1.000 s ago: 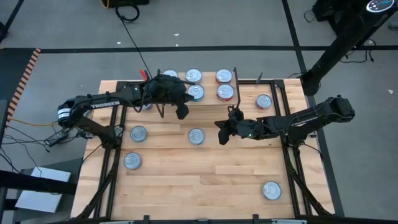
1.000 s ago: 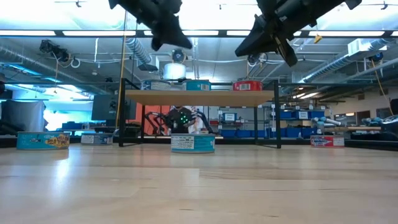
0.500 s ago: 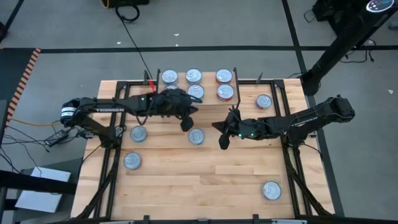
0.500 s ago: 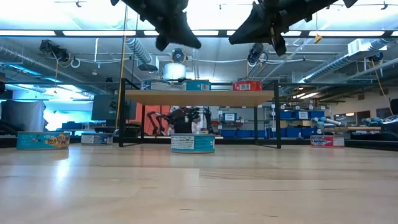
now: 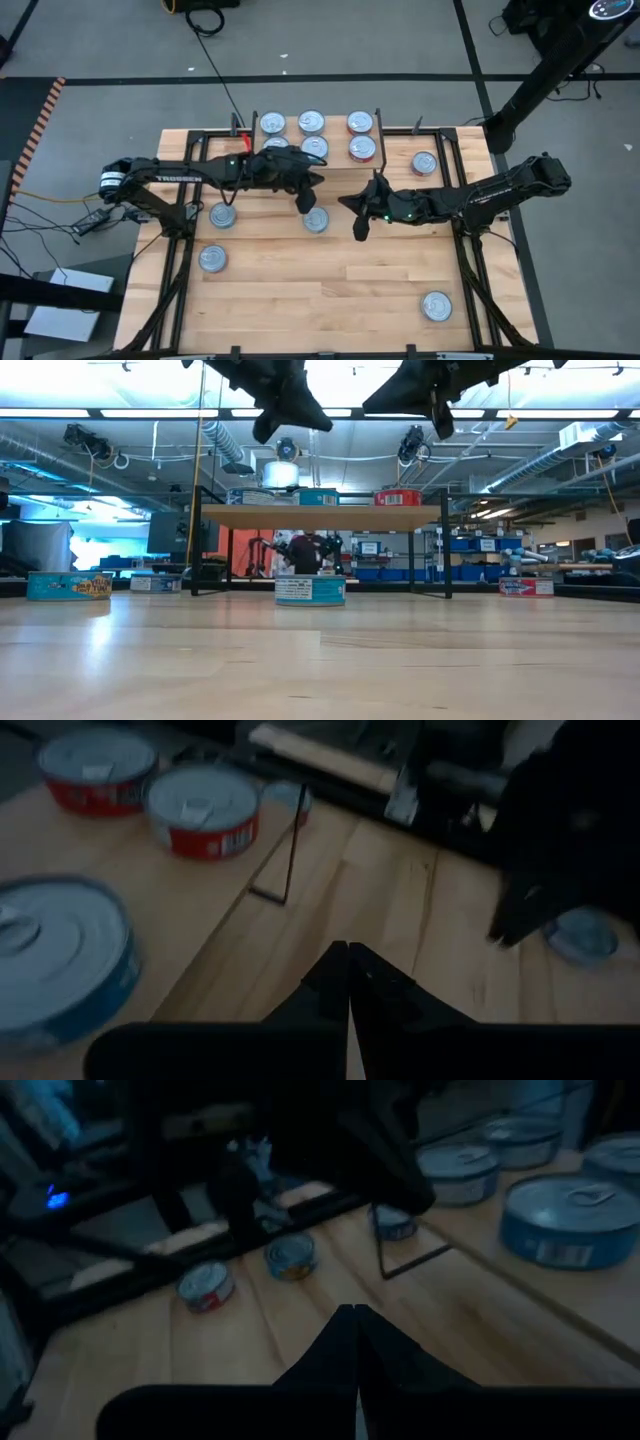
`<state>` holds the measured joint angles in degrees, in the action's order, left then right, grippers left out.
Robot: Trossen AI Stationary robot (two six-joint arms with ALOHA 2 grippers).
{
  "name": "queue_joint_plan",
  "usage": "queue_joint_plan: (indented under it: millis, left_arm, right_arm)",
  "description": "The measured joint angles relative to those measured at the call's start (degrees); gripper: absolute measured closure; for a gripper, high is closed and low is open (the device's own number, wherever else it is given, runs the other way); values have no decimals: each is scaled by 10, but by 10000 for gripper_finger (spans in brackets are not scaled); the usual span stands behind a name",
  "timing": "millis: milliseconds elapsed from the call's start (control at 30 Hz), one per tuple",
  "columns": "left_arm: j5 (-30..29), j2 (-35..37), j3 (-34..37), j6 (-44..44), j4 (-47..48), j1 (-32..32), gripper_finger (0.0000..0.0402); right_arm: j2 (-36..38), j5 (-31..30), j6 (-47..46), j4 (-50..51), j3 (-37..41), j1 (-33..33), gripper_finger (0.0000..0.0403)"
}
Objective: Stack canned seafood by type on shelf
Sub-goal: Stack the red tuna can on top of the other red tuna can on the shelf
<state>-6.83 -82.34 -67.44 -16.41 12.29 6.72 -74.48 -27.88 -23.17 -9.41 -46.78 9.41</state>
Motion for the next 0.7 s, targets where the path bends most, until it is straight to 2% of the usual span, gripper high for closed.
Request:
queue_joint_plan:
  millis: [100,233,533,700]
  left_arm:
    - [0,0,0,0,-34,0,386]
    - [0,0,0,0,-70,0,386]
    - [0,0,0,0,-152,0,386]
    - [0,0,0,0,-180,0,386]
  right_arm:
    - [-1,-19,-10,2,0,0,398]
    - [-3,-83,-40,-9,0,3,398]
    - [-5,-119,-28,-19,0,28,398]
    - [-5,-144,-54,-25,0,40,398]
